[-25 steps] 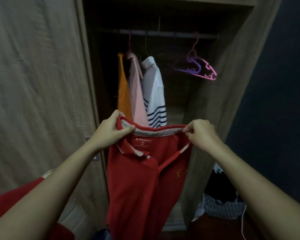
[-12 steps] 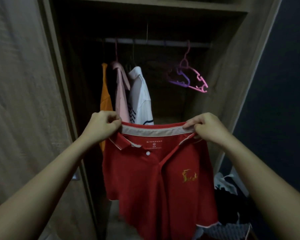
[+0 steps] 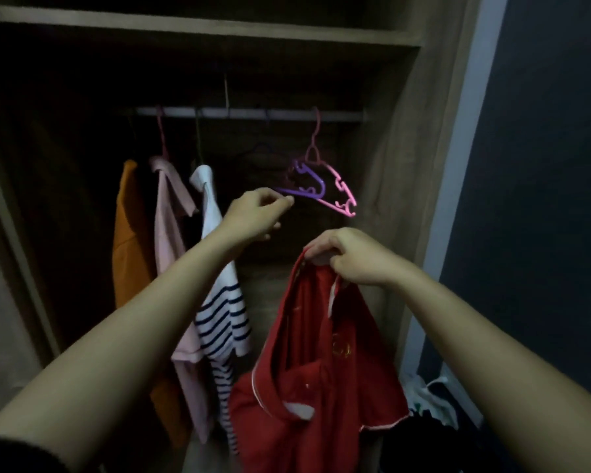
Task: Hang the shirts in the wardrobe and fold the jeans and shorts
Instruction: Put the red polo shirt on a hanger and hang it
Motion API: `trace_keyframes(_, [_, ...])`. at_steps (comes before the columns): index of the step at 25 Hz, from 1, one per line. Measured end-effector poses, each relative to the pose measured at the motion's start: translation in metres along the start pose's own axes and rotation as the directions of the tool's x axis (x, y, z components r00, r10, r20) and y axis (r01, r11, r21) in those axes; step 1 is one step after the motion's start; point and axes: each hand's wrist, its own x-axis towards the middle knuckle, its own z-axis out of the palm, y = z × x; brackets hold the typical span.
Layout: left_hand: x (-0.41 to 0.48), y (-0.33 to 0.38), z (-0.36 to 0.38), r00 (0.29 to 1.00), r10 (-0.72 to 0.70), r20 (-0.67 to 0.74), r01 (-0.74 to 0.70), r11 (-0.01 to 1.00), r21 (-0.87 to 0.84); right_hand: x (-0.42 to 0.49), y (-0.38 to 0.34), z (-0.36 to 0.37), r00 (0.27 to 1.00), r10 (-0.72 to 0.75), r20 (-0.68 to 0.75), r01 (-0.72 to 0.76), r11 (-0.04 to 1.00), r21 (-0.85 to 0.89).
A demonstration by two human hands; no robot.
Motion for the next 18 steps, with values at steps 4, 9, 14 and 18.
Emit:
trace_keyframes(4, [0.085, 0.022, 0.057, 0.977, -0.167, -0.130, 0.162, 0.986, -0.043, 0.025, 0.025, -0.006, 1.000, -0.003, 0.025, 0.002, 0.999, 0.042])
trace_keyframes(9, [0.151, 0.025, 0.076, 0.925, -0.312, -0.218, 0.276, 0.944, -0.181, 0.046, 0.046, -0.018, 0.999, -0.027, 0.026, 0.026, 0.999, 0.022])
trace_keyframes(14, [0.171, 0.023, 0.088, 0.932, -0.208, -0.298, 0.139, 0.962, -0.237, 0.044, 0.059, -0.028, 1.000, -0.012, -0.023, 0.013, 0.999, 0.043])
trace_keyframes(18, [0.159, 0.039, 0.073, 0.950, -0.085, -0.300, -0.014, 0.950, -0.311, 0.038, 0.053, -0.023, 0.997, -0.039, -0.063, 0.040, 0.999, 0.022])
